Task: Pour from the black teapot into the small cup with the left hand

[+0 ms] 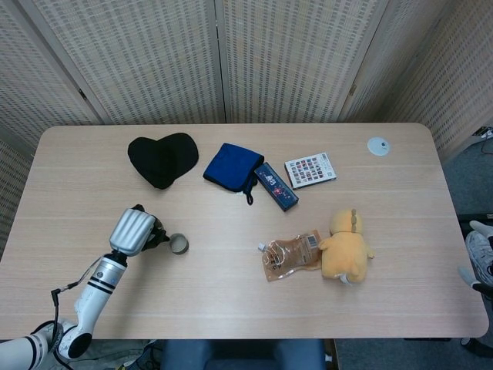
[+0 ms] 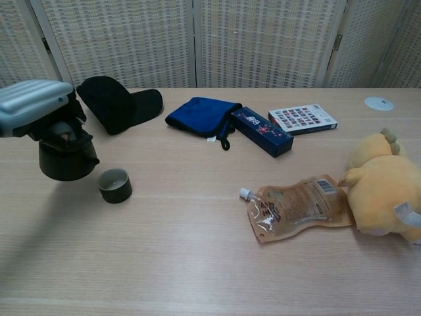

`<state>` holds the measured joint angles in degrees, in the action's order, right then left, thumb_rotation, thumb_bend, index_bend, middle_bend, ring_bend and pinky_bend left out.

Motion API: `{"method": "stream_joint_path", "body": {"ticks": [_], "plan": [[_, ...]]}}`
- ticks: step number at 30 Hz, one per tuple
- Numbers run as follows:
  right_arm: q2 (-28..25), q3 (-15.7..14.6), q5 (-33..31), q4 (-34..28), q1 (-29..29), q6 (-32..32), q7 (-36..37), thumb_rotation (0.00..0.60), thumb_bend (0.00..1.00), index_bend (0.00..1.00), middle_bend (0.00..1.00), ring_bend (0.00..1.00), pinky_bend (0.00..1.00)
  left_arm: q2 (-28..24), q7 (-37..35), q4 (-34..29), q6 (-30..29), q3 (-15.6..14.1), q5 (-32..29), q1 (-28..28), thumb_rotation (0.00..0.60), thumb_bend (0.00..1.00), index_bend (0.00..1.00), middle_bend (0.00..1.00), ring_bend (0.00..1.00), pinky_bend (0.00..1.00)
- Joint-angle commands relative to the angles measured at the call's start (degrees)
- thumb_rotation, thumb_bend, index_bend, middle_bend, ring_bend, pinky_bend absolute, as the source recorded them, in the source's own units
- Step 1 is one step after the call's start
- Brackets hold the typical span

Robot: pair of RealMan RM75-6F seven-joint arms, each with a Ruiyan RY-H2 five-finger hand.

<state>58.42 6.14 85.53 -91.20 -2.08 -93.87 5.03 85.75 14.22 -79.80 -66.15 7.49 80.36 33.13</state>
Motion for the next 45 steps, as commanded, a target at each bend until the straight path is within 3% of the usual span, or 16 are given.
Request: {"method": "stream_joint_path", "body": {"ticks": [1, 20, 45], "plan": [[0.0, 0.0, -0.1, 0.1, -0.1, 0.0, 0.1, 0.6, 0.11, 0.24, 0.29, 0.22, 0.23, 0.1, 0.1, 0.0, 0.0, -0.1, 0.1, 0.1, 0.598, 0.43, 1.0, 1.0, 0.96, 0.44], [0.2, 0.1, -0.1, 0.5, 0.0, 0.3, 0.5, 0.6, 0.11, 0.24, 0.29, 0.22, 0.23, 1.6, 2.3, 1.9, -2.7, -1.2, 3.9, 0.6, 0.6, 0.43, 1.0, 1.0, 0.96, 0.44], [0.6, 0.1, -0.4, 1.6, -0.2, 0.5, 1.4, 0.6, 0.11, 0.24, 0.29, 0.22, 0.23, 6.0, 9.1, 10.0, -8.6, -3.4, 11.9, 1.1, 0.6, 0.43, 1.0, 1.0, 0.96, 0.44]]}}
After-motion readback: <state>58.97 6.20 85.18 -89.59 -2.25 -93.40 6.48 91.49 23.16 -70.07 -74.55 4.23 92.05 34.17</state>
